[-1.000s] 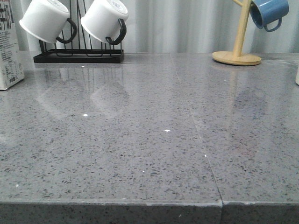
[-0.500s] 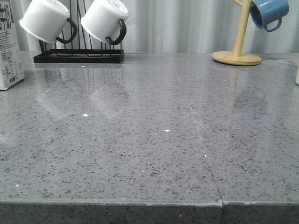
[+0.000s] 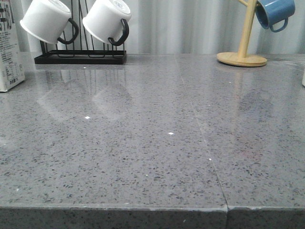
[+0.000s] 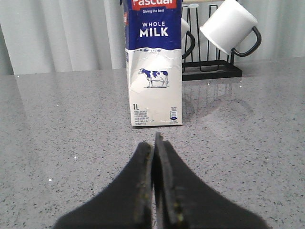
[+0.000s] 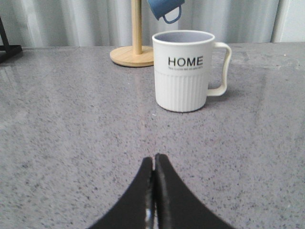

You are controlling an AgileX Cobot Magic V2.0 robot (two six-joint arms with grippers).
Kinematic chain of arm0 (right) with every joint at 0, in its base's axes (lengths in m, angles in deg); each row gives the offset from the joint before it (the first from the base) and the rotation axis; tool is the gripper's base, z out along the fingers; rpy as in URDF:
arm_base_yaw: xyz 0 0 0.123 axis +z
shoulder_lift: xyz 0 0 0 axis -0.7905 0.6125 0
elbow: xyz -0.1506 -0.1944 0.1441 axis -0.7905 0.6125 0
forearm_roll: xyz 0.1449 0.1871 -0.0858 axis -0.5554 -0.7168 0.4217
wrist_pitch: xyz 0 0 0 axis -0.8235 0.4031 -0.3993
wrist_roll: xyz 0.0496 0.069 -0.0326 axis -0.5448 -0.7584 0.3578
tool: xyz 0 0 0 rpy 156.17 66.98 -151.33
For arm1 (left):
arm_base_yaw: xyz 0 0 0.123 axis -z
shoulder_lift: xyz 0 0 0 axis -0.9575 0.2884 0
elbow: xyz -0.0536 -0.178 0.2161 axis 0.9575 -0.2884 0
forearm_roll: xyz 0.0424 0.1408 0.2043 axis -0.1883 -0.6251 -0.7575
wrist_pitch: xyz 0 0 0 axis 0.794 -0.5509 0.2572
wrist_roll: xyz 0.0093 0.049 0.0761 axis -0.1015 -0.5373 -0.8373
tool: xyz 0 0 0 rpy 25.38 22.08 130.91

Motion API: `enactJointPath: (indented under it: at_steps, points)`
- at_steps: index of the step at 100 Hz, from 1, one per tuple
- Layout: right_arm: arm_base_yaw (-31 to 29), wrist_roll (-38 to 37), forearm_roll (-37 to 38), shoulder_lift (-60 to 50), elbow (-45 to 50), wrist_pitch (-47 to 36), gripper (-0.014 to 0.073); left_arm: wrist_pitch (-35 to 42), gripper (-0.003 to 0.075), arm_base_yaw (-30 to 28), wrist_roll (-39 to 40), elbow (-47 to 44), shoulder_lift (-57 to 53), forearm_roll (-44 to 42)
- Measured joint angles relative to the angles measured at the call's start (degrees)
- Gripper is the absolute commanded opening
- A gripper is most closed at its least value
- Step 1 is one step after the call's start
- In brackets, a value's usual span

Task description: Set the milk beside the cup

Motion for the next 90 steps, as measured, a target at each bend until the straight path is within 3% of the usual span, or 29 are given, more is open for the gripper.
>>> enactJointPath:
  at_steps: [34,43,61,90]
  points:
    - [0.00,-0.11,-5.15,-0.04,-11.14,14.16,-0.0058,0.00,-0.0020,0.00,0.00,0.00,0.00,0.00]
    - [0.00,-0.24,-5.35,-0.04,-11.36,15.92,0.0026,0.00,-0.0020,0.00,0.00,0.00,0.00,0.00]
    - [0.00,-0.24,-5.48,-0.04,-11.35,16.40,0.0312,0.00,-0.0020,0.00,0.00,0.00,0.00,0.00]
    - [0.00,-0.24,-5.48,3.69,-11.35,14.33,0.0332,0.00,-0.0020,0.00,0.00,0.00,0.00,0.00]
